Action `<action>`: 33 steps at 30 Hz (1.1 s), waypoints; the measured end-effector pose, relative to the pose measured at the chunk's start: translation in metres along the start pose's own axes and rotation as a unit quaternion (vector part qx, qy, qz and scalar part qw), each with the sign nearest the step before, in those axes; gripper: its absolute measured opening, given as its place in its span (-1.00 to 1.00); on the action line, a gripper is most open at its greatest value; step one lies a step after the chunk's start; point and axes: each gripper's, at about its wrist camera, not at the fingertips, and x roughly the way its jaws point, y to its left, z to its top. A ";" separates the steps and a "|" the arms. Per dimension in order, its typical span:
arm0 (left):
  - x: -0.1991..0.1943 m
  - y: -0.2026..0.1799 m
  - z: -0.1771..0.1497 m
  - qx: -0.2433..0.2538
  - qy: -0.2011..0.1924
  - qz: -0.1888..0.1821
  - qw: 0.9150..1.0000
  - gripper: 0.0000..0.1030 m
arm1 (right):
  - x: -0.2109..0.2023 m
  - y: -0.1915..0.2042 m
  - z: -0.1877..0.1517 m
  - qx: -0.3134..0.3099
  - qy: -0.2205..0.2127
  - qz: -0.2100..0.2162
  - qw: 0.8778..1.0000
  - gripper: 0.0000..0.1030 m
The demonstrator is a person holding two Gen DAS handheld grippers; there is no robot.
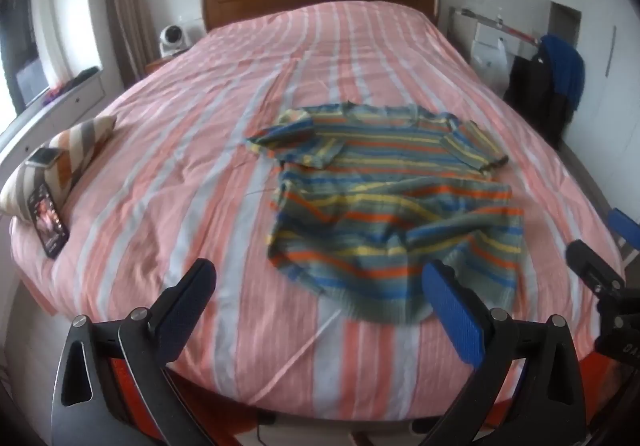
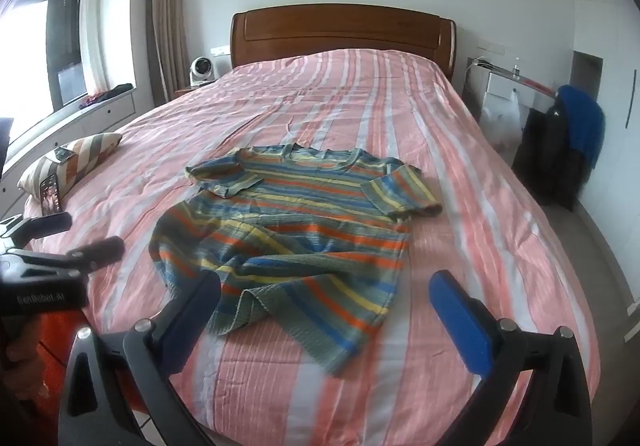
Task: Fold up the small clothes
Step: 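Move both grippers toward the hem of the striped sweater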
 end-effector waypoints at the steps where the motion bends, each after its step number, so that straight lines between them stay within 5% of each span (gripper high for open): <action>1: 0.001 0.003 0.001 -0.004 0.001 0.001 1.000 0.99 | -0.001 0.000 0.000 0.001 -0.001 -0.003 1.000 0.99; 18: 0.011 0.006 -0.004 -0.001 0.015 0.017 1.000 0.99 | 0.009 -0.011 -0.004 0.020 0.023 -0.024 0.999 0.99; 20: 0.011 0.006 -0.004 0.000 0.014 0.019 1.000 0.99 | 0.007 -0.012 -0.005 0.024 -0.016 -0.020 0.999 0.99; 26: 0.011 0.007 -0.004 0.000 0.015 0.020 1.000 0.99 | 0.009 -0.005 -0.005 0.011 0.037 -0.020 0.999 0.99; 33: 0.011 0.008 -0.004 0.000 0.016 0.021 1.000 0.99 | 0.012 -0.008 -0.006 0.025 0.047 -0.019 0.998 0.99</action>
